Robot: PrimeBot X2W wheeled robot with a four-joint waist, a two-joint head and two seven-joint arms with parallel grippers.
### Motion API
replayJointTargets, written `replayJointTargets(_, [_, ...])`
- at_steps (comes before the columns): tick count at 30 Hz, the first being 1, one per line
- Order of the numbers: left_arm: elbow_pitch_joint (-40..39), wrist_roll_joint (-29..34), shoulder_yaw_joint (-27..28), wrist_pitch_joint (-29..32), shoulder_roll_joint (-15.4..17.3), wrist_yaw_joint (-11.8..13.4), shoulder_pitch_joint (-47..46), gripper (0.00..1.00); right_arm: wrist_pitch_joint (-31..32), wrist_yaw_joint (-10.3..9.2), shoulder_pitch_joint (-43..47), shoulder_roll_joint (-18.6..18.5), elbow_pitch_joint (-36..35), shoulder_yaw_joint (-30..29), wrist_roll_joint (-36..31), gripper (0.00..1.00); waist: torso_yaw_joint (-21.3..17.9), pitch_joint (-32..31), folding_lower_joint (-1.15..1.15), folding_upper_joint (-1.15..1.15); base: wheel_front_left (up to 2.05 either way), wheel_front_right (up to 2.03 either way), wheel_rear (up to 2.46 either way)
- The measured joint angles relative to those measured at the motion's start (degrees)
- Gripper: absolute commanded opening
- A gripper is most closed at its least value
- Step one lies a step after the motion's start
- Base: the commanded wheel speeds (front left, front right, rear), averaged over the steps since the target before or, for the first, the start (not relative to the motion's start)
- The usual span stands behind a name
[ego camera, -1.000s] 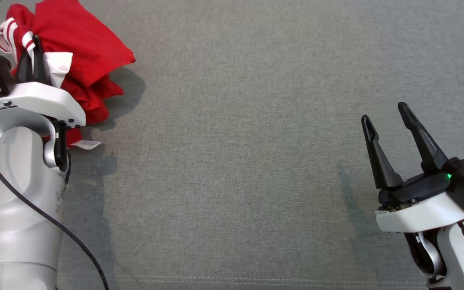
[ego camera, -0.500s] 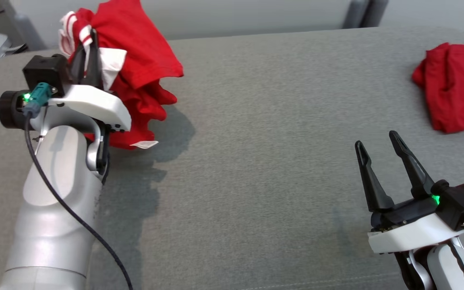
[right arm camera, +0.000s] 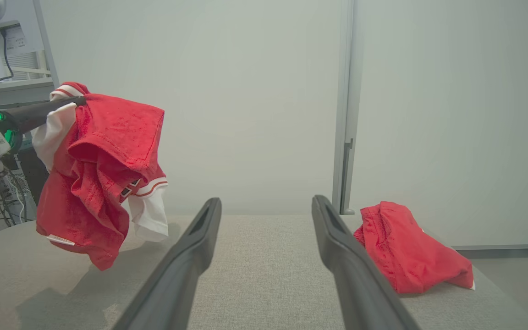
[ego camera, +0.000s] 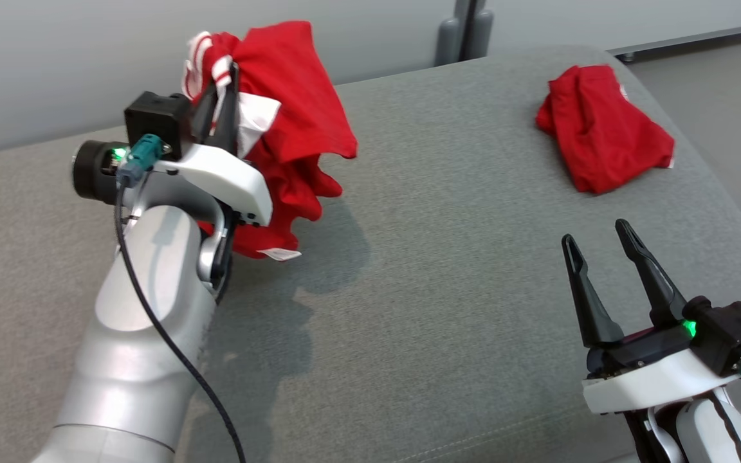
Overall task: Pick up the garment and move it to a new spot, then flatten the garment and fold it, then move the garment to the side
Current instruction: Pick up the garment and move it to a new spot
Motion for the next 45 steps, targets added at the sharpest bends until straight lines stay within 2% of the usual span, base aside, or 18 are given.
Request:
replayJointTargets(6, [1.4,-4.3,-6.4,0.9,-0.5,0.0,1.6,0.00,0.0,0.00,0.8,0.1,0.1,0.9,0.1,1.00,-2.8,-0.5,0.00,0.00,0.00,0.00,0.00])
replayJointTargets(8, [2.6,-6.1,-10.5,1.1,-0.4,0.2,3.0,0.00,0.0,0.00,0.8,0.2,0.1,1.2,0.5,1.00,-3.7,-0.4,0.00,0.00,0.00,0.00,0.00])
replayJointTargets(14, [7.2,-11.2,-21.4,1.9,-0.3,2.9,5.0,0.00,0.0,0.00,0.7,0.7,0.0,2.0,0.6,1.00,-5.5,1.1,0.00,0.00,0.00,0.00,0.00])
replayJointTargets(20, [10.5,-15.3,-29.5,2.0,-0.2,4.0,5.0,0.00,0.0,0.00,-0.1,1.7,0.0,2.8,0.6,1.00,-7.3,3.6,0.00,0.00,0.00,0.00,0.00])
replayJointTargets(21, [11.1,-15.6,-30.4,1.9,-0.2,4.0,4.9,0.20,0.0,0.00,-0.5,1.8,0.0,2.8,0.6,1.00,-7.5,4.1,0.00,0.00,0.00,0.00,0.00])
replayJointTargets(22, [11.5,-16.1,-31.2,1.7,-0.2,4.1,4.7,0.20,0.0,0.00,-0.7,1.9,0.0,2.8,0.6,1.00,-7.7,4.5,0.00,0.00,0.00,0.00,0.00])
replayJointTargets(23, [12.0,-16.7,-32.1,1.4,-0.2,4.2,4.5,0.47,0.0,0.00,-0.8,2.0,0.0,2.7,0.6,1.00,-7.8,5.0,0.00,0.00,0.00,0.00,0.00])
replayJointTargets(25, [12.7,-17.6,-33.2,0.8,-0.2,4.4,4.1,0.90,0.0,0.00,-0.8,2.3,0.0,2.6,0.5,1.00,-8.0,5.7,0.00,0.00,0.00,0.00,0.00])
replayJointTargets(26, [13.2,-18.0,-33.8,0.5,-0.2,4.5,3.9,1.00,0.0,0.00,-0.8,2.5,0.0,2.6,0.5,1.00,-8.1,6.0,0.00,0.00,0.00,0.00,0.00])
replayJointTargets(32, [13.0,-19.5,-35.5,-1.6,-0.1,5.3,1.3,1.00,0.0,0.00,-0.8,3.4,0.2,1.9,0.4,1.00,-6.8,6.3,0.00,0.00,0.00,0.00,0.00])
replayJointTargets(35, [9.1,-20.8,-35.1,-2.1,0.1,6.4,0.9,1.00,0.0,0.00,-0.7,3.4,1.0,1.7,0.4,1.00,-4.3,4.9,0.00,0.00,0.00,0.00,0.00])
replayJointTargets(39, [1.2,-20.2,-31.3,-2.3,1.1,8.1,2.4,1.00,0.0,0.00,-0.5,3.1,1.6,1.8,0.4,1.00,-1.6,3.1,0.00,0.00,0.00,0.00,0.00])
replayJointTargets(45, [-8.8,-18.5,-26.0,-2.3,3.4,9.4,11.3,1.00,0.0,0.00,0.6,1.9,1.8,1.7,0.5,1.00,2.2,0.8,0.00,0.00,0.00,0.00,0.00])
